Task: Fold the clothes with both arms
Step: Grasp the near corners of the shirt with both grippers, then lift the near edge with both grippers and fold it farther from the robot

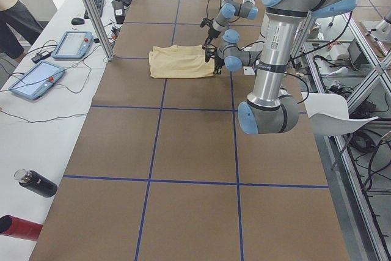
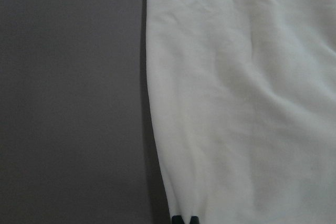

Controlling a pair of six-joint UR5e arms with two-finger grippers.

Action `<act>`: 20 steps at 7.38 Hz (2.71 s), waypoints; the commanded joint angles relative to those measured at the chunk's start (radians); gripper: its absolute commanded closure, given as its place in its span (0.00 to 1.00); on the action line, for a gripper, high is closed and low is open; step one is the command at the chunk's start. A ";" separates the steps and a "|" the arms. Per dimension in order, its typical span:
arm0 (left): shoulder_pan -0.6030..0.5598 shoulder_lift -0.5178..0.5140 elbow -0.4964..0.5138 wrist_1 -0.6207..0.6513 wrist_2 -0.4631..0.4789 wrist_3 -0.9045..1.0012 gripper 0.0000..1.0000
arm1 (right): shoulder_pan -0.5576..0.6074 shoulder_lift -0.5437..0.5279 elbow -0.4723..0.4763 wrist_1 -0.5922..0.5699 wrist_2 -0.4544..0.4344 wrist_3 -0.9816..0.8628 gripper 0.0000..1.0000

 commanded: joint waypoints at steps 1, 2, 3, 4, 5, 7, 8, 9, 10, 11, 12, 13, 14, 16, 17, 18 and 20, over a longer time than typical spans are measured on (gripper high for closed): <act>-0.001 0.006 -0.061 0.013 -0.003 0.007 1.00 | 0.007 -0.016 0.071 -0.001 0.007 -0.010 1.00; -0.001 0.005 -0.133 0.070 -0.016 0.007 1.00 | 0.011 -0.043 0.146 -0.014 0.012 -0.013 1.00; 0.002 0.009 -0.222 0.120 -0.051 0.004 1.00 | -0.033 -0.087 0.280 -0.087 0.012 -0.013 1.00; 0.005 0.011 -0.306 0.171 -0.054 -0.002 1.00 | -0.093 -0.104 0.430 -0.213 0.010 -0.006 1.00; 0.028 0.009 -0.407 0.281 -0.056 -0.007 1.00 | -0.142 -0.103 0.546 -0.335 0.007 0.004 1.00; 0.020 -0.026 -0.471 0.435 -0.123 0.010 1.00 | -0.151 -0.091 0.540 -0.367 0.004 -0.001 1.00; -0.007 -0.058 -0.392 0.434 -0.117 0.059 1.00 | -0.084 -0.067 0.454 -0.357 0.013 -0.016 1.00; -0.079 -0.104 -0.299 0.434 -0.118 0.119 1.00 | -0.021 -0.030 0.365 -0.316 0.013 -0.057 1.00; -0.125 -0.141 -0.210 0.426 -0.115 0.145 1.00 | 0.021 -0.025 0.281 -0.232 0.013 -0.074 1.00; -0.165 -0.182 -0.150 0.426 -0.115 0.191 1.00 | 0.050 -0.017 0.215 -0.151 0.013 -0.099 1.00; -0.200 -0.207 -0.110 0.425 -0.114 0.229 1.00 | 0.075 0.006 0.175 -0.140 0.013 -0.117 1.00; -0.219 -0.233 -0.080 0.425 -0.091 0.265 1.00 | 0.092 0.018 0.155 -0.140 0.015 -0.120 1.00; -0.239 -0.248 -0.039 0.417 -0.067 0.282 1.00 | 0.107 0.021 0.129 -0.138 0.015 -0.139 1.00; -0.254 -0.277 0.071 0.351 -0.065 0.325 1.00 | 0.130 0.033 0.079 -0.135 0.021 -0.147 1.00; -0.262 -0.281 0.113 0.313 -0.047 0.357 1.00 | 0.141 0.056 0.041 -0.135 0.029 -0.148 1.00; -0.271 -0.284 0.142 0.297 -0.046 0.377 1.00 | 0.146 0.076 0.003 -0.133 0.029 -0.151 1.00; -0.294 -0.311 0.193 0.264 -0.046 0.400 0.31 | 0.164 0.086 -0.036 -0.109 0.039 -0.183 0.14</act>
